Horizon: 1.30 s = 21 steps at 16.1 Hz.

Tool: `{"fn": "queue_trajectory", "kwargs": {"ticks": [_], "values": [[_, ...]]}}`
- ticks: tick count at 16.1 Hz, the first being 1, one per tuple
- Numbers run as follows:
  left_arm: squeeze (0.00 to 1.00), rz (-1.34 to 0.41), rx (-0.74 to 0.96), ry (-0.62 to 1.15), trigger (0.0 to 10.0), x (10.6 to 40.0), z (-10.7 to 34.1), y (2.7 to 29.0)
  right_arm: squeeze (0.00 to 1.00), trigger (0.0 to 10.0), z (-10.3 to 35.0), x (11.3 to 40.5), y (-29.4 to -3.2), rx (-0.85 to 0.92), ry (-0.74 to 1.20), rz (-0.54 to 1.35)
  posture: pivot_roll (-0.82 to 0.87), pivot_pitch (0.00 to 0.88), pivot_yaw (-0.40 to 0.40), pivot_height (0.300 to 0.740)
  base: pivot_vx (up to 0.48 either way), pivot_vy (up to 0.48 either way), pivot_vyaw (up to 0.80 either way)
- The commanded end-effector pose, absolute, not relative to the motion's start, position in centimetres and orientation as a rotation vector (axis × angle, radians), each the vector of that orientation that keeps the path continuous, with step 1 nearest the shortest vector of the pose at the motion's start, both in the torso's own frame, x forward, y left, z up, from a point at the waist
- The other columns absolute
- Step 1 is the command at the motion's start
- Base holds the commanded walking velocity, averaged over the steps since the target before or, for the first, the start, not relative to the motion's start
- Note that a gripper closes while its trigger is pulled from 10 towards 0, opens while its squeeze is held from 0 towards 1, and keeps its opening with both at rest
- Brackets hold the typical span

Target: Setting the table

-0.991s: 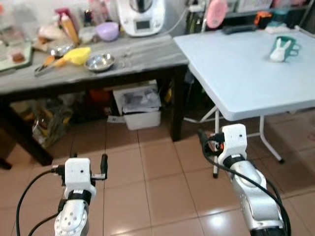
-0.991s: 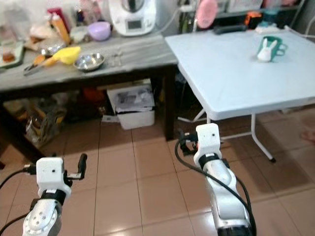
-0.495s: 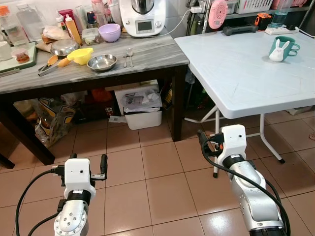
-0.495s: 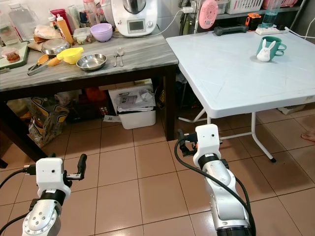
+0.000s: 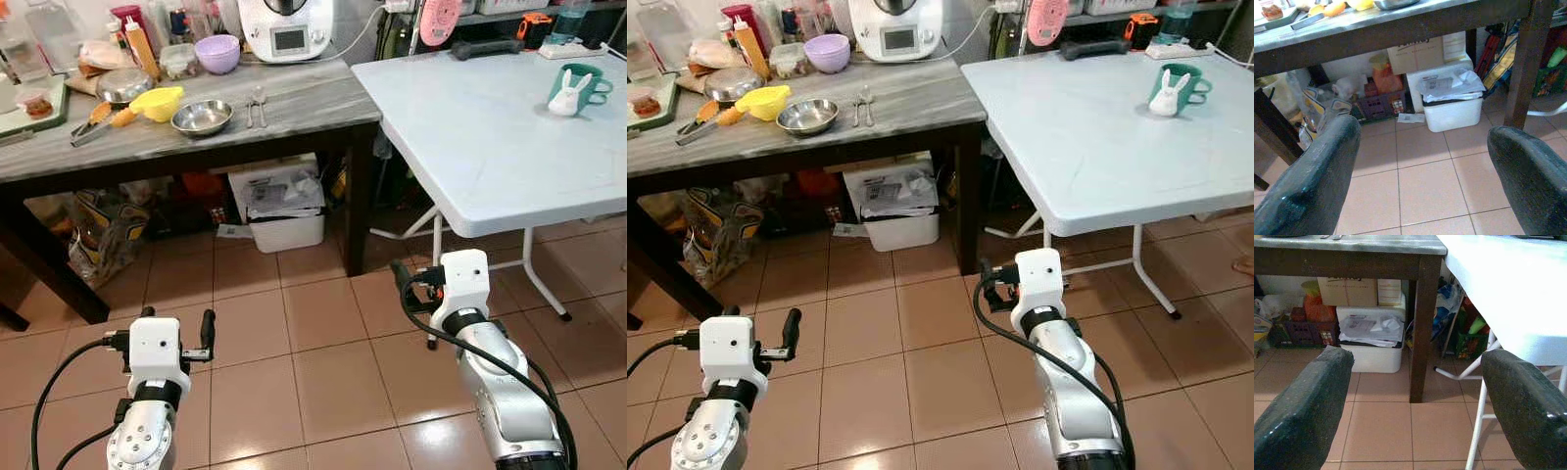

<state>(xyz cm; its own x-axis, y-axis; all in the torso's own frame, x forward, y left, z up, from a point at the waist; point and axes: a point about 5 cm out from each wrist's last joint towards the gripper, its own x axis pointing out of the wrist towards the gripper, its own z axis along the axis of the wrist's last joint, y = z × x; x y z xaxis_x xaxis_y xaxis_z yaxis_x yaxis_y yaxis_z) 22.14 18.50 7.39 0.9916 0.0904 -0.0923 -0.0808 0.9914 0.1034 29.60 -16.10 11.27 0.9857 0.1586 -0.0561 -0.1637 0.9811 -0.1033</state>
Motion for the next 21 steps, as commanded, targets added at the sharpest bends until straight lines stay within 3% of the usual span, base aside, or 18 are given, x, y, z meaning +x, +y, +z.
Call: {"fn": "queue_trajectory", "kwargs": {"ticks": [1, 4, 21], "values": [[0.0, 0.09, 0.116, 0.093, 10.0, 22.06, 7.61, 18.81, 0.0, 10.0, 11.25, 29.45, -15.91, -0.106, 0.044, 0.165, -0.19, 0.094, 0.076, 0.74, 0.0, 0.0, 0.0], [0.0, 0.089, 0.115, 0.097, 10.0, 22.11, 7.54, 18.81, 0.0, 10.0, 11.2, 29.45, -16.0, -0.108, 0.047, 0.162, -0.19, 0.094, 0.076, 0.74, 0.0, 0.0, 0.0], [0.0, 0.083, 0.116, 0.098, 10.0, 22.39, 7.46, 18.73, 0.0, 10.0, 11.2, 29.58, -15.98, -0.114, 0.045, 0.162, -0.2, 0.09, 0.076, 0.74, 0.0, -0.407, 0.0]]}}
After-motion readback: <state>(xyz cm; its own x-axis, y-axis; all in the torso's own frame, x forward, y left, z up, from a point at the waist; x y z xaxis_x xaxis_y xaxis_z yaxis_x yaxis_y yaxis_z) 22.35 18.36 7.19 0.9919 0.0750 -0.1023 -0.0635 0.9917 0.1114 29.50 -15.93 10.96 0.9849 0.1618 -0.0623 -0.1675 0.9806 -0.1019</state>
